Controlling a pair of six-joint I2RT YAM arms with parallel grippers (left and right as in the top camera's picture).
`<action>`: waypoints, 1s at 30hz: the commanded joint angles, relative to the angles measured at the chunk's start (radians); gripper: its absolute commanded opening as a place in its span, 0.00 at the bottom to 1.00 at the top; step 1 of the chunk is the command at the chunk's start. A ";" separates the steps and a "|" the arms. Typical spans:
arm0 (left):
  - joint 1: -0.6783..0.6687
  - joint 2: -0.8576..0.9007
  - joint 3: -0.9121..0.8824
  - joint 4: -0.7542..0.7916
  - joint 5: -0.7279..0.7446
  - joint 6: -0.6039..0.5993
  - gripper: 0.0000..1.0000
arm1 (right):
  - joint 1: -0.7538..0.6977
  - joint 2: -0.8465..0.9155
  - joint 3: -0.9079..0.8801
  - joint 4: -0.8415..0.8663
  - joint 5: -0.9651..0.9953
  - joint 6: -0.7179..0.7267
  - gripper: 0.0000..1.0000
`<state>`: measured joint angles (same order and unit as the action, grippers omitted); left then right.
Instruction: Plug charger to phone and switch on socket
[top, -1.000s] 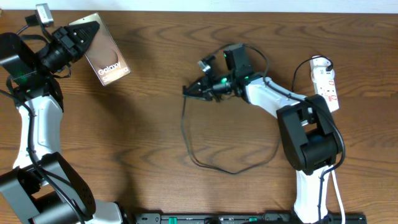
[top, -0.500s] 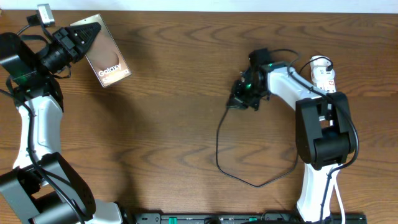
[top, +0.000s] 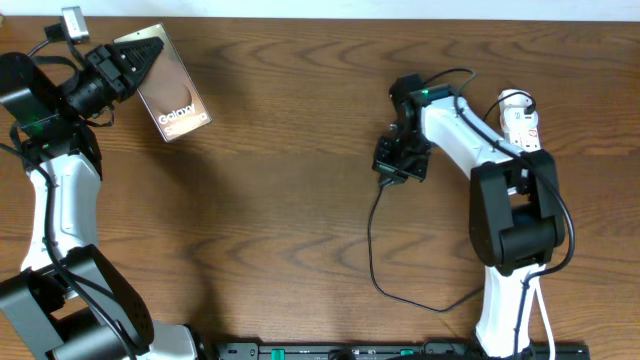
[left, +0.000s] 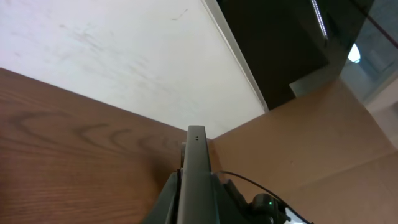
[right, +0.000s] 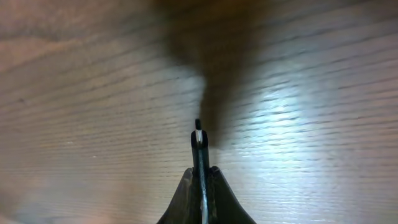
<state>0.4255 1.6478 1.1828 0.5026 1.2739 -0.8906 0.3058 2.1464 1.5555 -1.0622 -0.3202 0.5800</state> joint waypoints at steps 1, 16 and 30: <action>0.001 -0.002 -0.003 0.011 0.024 -0.001 0.08 | 0.035 -0.001 -0.027 -0.005 0.023 -0.012 0.01; 0.001 -0.002 -0.003 0.011 0.027 -0.002 0.07 | 0.089 -0.001 -0.231 0.029 0.023 0.003 0.01; 0.001 -0.002 -0.003 0.011 0.027 -0.001 0.07 | 0.088 -0.001 -0.294 0.113 0.115 0.032 0.01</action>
<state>0.4255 1.6478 1.1828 0.5026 1.2808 -0.8906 0.3832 2.0598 1.3159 -0.9787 -0.3985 0.5957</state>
